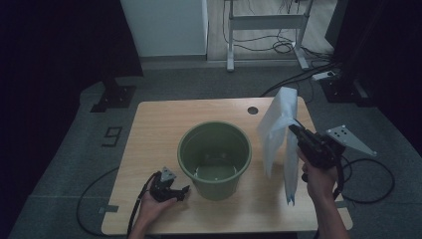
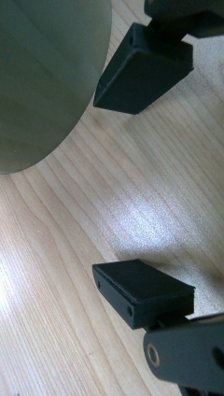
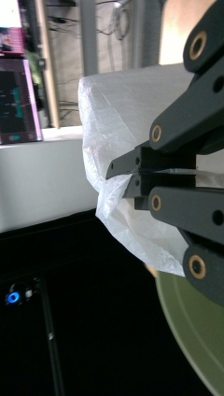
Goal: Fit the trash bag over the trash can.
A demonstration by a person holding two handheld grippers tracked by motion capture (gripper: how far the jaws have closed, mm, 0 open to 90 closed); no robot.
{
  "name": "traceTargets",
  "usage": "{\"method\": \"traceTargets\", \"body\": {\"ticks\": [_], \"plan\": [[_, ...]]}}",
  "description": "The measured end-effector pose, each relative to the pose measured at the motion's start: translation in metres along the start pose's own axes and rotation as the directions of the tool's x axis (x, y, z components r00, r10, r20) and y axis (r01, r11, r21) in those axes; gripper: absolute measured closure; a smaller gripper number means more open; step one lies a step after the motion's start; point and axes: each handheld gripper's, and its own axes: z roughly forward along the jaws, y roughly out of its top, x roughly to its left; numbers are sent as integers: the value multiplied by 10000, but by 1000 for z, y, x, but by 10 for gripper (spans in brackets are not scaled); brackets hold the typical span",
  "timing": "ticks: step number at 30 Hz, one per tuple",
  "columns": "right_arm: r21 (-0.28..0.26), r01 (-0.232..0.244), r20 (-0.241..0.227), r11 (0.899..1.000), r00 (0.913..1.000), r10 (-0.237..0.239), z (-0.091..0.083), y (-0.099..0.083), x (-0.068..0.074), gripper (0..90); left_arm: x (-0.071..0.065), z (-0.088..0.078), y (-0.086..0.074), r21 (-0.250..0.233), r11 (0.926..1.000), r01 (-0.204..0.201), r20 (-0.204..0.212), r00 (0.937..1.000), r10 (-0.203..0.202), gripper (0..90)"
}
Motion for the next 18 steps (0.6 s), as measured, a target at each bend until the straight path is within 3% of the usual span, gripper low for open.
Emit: {"method": "traceTargets", "body": {"ticks": [4,18], "plan": [[-472,266,-141,9985,9995,-273,1,2,16,890,0,0,0,-3,10000,13,-7,10000,-13,176],[-1294,288,-453,9912,9984,-350,-1,28,30,890,0,0,0,2,10000,11,-11,10000,-11,176]]}}
